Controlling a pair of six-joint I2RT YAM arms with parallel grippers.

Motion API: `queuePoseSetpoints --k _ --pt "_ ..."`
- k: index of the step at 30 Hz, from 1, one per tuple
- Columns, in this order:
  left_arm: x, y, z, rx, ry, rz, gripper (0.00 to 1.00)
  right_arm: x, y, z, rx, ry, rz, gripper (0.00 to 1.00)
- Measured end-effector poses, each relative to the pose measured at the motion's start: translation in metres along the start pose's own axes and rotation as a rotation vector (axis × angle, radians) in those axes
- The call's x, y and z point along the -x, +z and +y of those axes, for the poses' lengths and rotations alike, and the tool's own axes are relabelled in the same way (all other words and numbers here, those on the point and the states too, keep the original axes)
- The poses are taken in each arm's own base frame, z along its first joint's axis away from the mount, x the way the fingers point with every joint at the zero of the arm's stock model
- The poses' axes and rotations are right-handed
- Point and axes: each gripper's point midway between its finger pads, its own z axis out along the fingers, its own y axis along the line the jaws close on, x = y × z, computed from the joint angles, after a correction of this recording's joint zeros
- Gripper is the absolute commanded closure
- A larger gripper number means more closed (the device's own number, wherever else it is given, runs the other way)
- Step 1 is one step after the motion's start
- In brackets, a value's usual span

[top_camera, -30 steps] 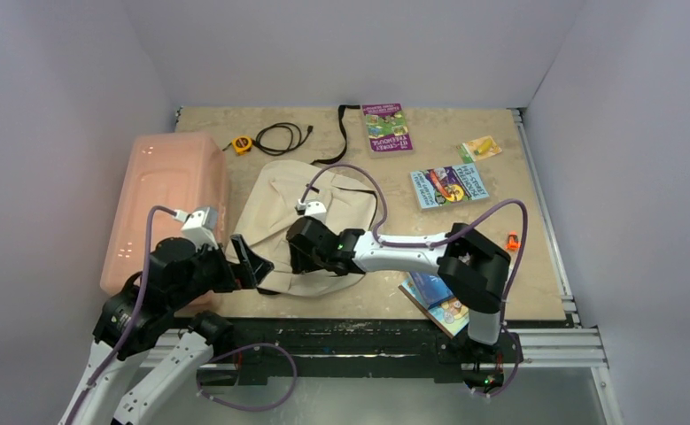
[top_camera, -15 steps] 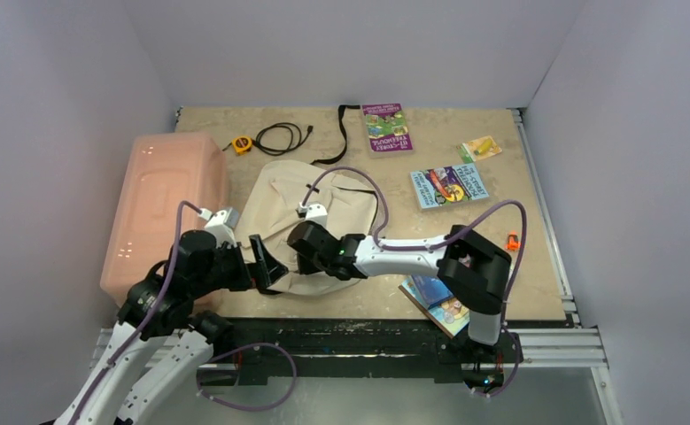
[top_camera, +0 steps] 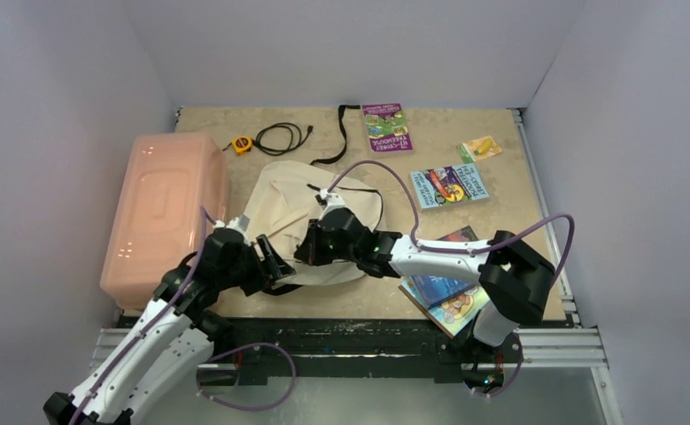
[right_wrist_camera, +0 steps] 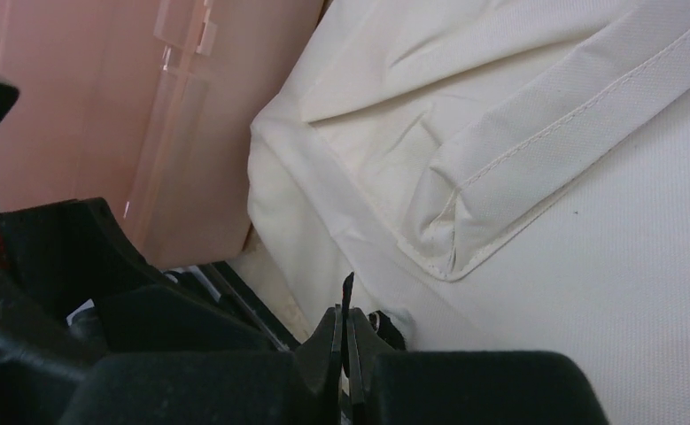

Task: Pack the student bag
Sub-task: Unzip the student bag at the center of the board.

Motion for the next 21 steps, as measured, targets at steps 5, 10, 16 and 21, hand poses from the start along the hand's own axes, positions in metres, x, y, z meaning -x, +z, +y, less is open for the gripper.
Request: queuePoseSetpoints --k 5,10,16,21 --pt "-0.002 0.016 0.020 0.169 -0.177 0.030 0.42 -0.008 0.000 -0.002 0.021 0.025 0.013 1.00" --pt "-0.003 0.019 0.026 0.217 -0.267 0.022 0.24 -0.007 -0.003 0.002 0.048 0.048 0.010 1.00" --pt "0.002 0.017 0.022 0.184 -0.339 -0.024 0.18 0.009 -0.015 0.015 0.094 0.082 -0.034 1.00" --pt "0.000 0.028 0.026 0.153 -0.351 -0.033 0.32 0.016 -0.018 0.022 0.133 0.117 -0.045 1.00"
